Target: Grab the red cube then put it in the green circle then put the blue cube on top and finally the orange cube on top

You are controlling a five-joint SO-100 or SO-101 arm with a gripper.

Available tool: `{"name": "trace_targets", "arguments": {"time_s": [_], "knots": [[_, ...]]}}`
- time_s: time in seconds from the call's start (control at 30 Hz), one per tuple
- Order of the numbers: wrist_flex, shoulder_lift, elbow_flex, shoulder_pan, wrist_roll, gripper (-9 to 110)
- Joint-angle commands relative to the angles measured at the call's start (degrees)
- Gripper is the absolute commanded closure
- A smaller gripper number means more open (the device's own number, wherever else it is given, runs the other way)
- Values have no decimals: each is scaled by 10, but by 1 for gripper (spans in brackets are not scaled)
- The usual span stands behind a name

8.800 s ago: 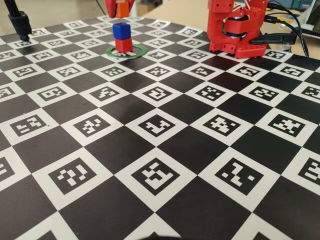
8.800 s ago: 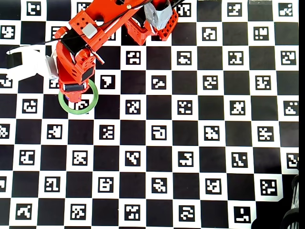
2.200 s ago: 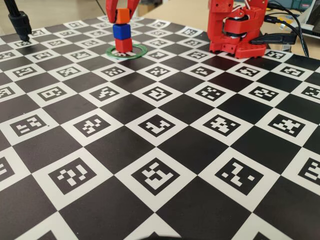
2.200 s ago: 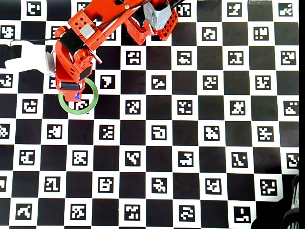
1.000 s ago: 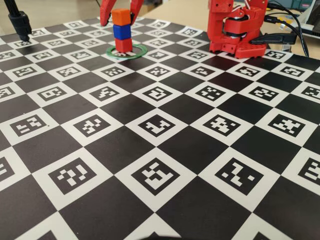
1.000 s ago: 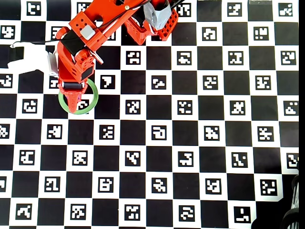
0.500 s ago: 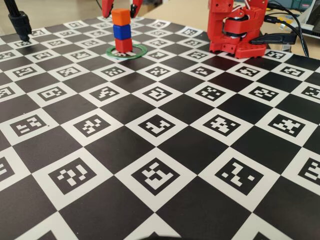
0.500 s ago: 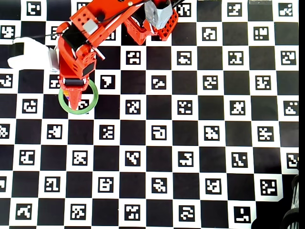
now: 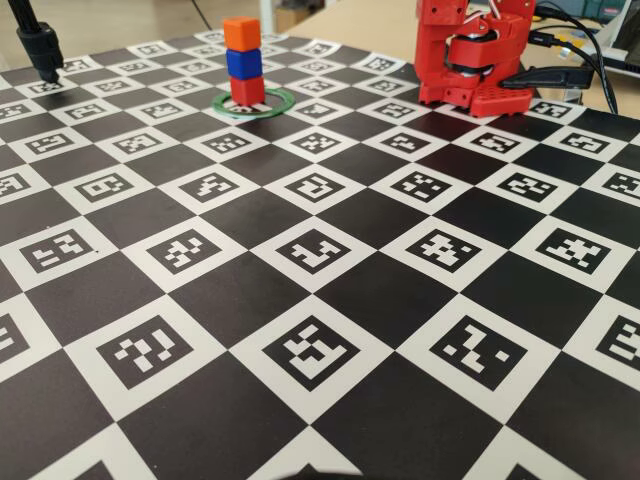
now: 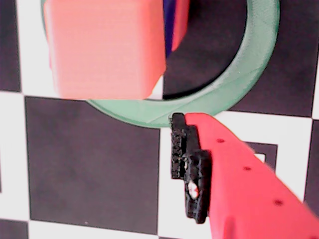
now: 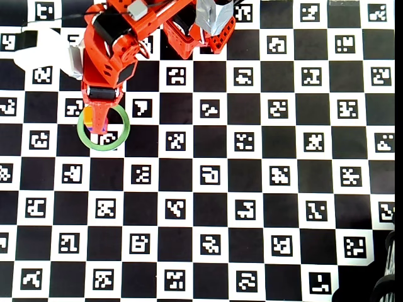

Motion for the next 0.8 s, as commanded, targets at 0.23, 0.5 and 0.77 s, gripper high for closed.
{"name": "trace_targets", "arguments": {"time_s": [0.23,0.5,0.77], "knots": [[-8,148,40,-60,42,99],[-26,272,158,-169,121,107],[-99,374,294,-281,124,107]]}}
